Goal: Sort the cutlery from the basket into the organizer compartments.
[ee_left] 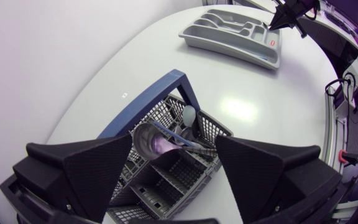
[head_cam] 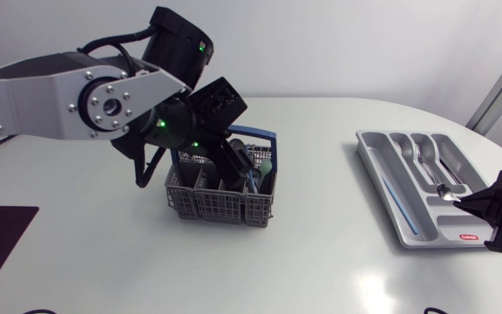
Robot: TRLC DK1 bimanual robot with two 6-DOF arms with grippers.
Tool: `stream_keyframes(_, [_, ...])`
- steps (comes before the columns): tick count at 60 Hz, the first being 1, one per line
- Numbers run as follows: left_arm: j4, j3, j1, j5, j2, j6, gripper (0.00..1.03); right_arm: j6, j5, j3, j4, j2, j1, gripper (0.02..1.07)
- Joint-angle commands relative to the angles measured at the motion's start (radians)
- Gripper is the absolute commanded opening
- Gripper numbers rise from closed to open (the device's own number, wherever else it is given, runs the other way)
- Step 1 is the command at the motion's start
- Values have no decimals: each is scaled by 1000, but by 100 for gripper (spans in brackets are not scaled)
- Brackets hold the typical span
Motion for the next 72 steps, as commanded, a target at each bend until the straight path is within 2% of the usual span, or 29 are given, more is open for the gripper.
stream_keyframes(1, [-9, -17, -1, -11, -6, -18, 92, -110, -2, 66, -37, 75, -43, 10])
stream_keyframes(13, [-25, -10, -15, -22, -8, -41, 92, -233, 47, 155, -81, 209, -95, 10])
stream_keyframes(24, [-39, -5, -31, -38, -8, -53, 92, -268, 89, 207, -90, 288, -106, 10])
stream_keyframes(45, [-67, 4, -34, -46, -16, -56, 92, -325, 168, 141, -44, 325, -87, 12])
stream_keyframes(52, [-65, -2, -34, -46, -16, -56, 92, -322, 190, 101, -14, 314, -73, 30])
stream_keyframes(60, [-65, -8, -34, -46, -22, -56, 92, -314, 194, 84, 14, 304, -64, 31])
stream_keyframes(65, [-65, -17, -29, -46, -34, -55, 92, -293, 176, 90, 12, 268, -64, 48])
stream_keyframes(72, [-65, -28, -24, -46, -43, -55, 92, -262, 125, 94, -20, 187, -64, 62])
